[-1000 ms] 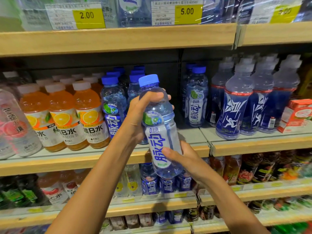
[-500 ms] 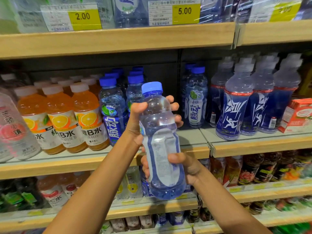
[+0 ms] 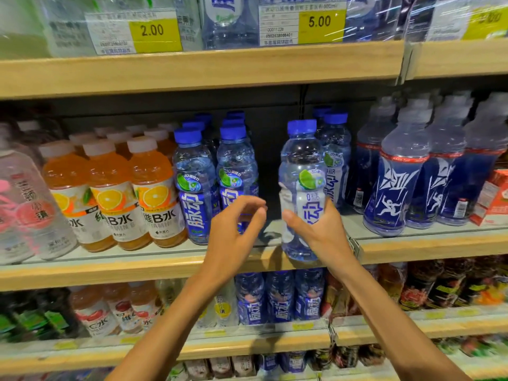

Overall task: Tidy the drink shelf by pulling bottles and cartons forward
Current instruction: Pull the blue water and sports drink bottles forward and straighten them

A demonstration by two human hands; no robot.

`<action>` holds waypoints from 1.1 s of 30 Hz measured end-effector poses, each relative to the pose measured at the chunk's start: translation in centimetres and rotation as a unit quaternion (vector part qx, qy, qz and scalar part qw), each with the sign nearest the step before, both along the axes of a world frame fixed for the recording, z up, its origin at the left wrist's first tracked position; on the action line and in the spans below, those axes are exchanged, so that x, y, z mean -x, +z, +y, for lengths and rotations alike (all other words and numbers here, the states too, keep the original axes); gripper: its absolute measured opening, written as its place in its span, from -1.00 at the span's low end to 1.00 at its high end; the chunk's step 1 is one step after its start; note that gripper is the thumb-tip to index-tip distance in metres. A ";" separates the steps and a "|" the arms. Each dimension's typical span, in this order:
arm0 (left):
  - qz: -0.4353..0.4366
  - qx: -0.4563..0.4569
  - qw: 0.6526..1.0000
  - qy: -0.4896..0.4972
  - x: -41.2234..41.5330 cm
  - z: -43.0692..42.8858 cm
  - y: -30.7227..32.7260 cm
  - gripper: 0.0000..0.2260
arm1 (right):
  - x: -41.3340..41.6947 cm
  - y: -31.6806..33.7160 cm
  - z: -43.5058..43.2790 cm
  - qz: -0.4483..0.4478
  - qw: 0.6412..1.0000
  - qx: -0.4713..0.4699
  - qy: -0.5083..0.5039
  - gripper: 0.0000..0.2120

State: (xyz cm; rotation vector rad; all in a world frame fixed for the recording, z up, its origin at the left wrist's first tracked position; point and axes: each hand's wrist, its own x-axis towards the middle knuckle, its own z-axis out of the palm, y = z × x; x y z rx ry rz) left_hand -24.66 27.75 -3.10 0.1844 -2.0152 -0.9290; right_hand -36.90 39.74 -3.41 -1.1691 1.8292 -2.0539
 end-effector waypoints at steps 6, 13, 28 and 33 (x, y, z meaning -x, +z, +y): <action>-0.091 0.432 0.897 0.015 1.0 -0.8 -4.6 -0.76 | 2.8 -1.2 -2.4 0.032 0.997 -0.009 -0.075 -0.57; -0.069 0.604 0.793 0.021 2.7 -2.6 -6.4 -0.73 | 4.2 -1.8 -5.3 0.033 0.996 -0.034 -0.071 -0.61; -0.076 0.598 0.797 0.027 2.5 -2.5 -6.7 -0.66 | 6.2 -0.9 -11.1 0.002 0.994 -0.112 -0.016 -0.21; -0.087 0.586 0.805 0.018 2.3 -2.4 -6.5 -0.66 | 5.7 -1.0 -10.2 0.018 0.991 -0.116 -0.059 -0.39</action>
